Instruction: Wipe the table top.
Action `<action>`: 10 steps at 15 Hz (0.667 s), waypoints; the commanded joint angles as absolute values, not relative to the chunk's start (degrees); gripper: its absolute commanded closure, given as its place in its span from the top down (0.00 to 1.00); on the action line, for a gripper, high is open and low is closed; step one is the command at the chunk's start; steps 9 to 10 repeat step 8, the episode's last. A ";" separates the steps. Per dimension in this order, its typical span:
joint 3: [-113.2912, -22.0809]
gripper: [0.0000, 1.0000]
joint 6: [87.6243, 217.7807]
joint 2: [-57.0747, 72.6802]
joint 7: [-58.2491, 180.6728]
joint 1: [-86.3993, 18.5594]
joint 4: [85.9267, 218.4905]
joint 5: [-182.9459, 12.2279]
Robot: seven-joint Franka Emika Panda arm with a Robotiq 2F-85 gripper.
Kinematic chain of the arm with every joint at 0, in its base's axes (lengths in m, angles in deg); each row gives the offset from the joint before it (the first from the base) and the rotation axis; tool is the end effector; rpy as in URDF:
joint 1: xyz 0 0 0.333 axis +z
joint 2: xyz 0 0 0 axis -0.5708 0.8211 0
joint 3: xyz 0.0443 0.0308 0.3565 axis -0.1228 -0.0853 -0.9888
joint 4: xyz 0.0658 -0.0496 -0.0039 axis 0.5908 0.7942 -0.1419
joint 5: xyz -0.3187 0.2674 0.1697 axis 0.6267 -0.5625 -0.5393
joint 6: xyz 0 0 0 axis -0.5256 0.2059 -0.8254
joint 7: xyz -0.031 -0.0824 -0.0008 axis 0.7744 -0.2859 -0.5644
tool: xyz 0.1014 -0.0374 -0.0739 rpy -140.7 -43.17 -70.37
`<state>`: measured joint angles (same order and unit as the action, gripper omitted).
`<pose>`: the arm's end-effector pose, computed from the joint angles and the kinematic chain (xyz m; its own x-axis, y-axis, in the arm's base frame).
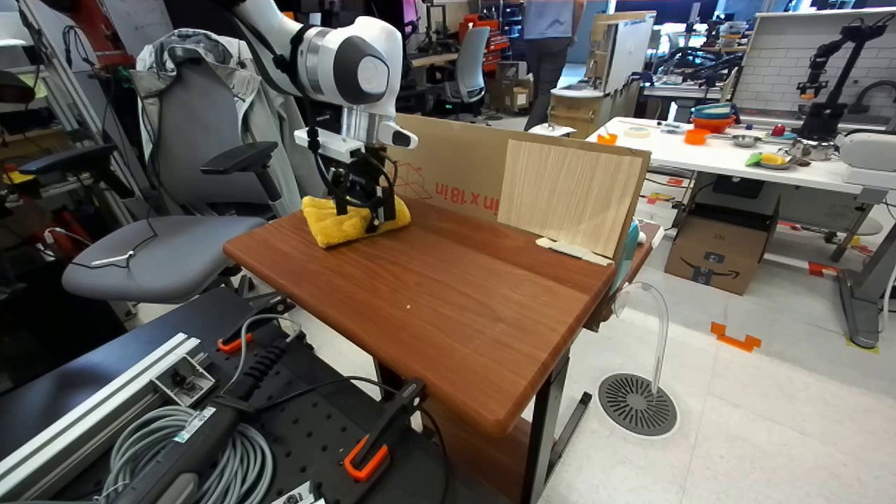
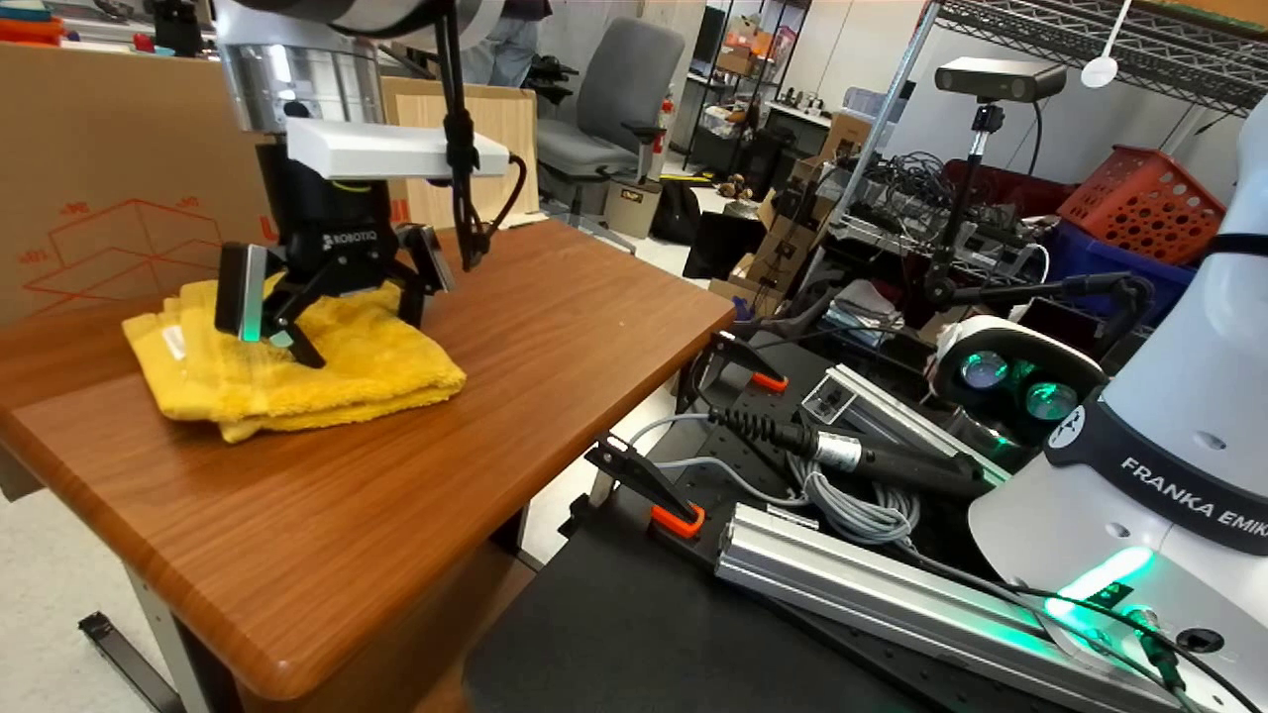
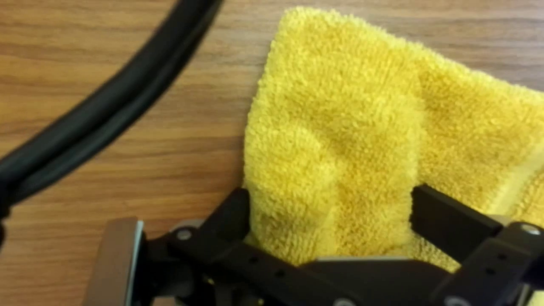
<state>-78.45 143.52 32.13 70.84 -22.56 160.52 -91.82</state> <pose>0.6486 0.2251 0.1111 0.9545 0.0292 -0.2967 0.0169 -0.9989 -0.0441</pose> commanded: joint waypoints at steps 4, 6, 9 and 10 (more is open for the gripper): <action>-80.54 1.00 145.63 21.34 65.15 -24.56 165.53 -95.29; -79.04 1.00 143.85 25.65 67.03 -22.99 160.98 -93.58; -79.41 1.00 143.53 21.19 66.33 -23.30 163.41 -93.68; -79.41 1.00 143.53 21.19 66.33 -23.30 163.41 -93.68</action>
